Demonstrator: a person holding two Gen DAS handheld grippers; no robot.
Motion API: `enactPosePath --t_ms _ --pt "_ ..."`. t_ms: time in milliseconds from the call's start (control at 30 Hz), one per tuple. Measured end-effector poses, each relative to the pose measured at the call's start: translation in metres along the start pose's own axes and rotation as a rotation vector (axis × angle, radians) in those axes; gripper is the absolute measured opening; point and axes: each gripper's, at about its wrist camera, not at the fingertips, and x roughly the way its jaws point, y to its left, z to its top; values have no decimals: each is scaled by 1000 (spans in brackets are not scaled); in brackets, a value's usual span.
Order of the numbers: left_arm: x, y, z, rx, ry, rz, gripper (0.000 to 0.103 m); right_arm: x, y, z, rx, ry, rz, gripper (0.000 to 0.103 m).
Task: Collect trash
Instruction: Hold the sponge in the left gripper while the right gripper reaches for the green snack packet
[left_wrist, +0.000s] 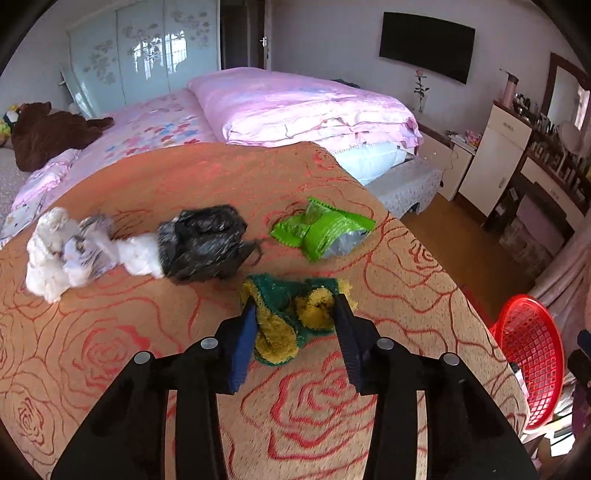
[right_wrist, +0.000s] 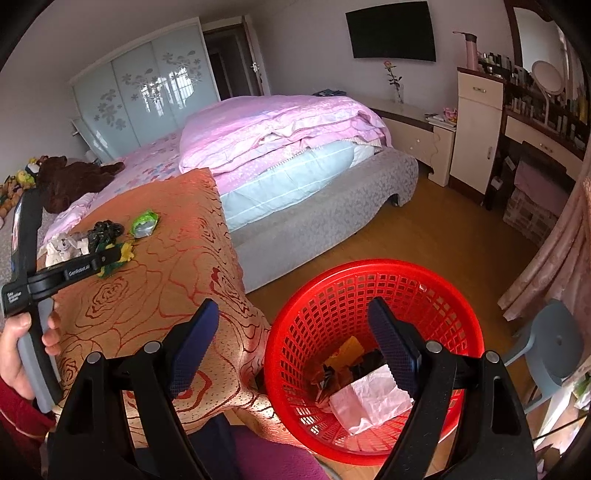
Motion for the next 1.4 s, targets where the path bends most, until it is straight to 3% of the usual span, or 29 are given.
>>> enactPosePath --t_ms 533,833,1133,1400 --pt "-50 47 -39 -97 -33 117 39 7 37 -9 -101 22 21 80" --pt "-52 59 -49 -119 -40 129 39 24 80 4 -187 6 53 80" --pt "-50 56 -50 -115 -47 135 39 63 128 44 -289 -13 89 80" --pt "-48 56 -49 -106 -47 140 39 130 169 73 -417 62 92 80"
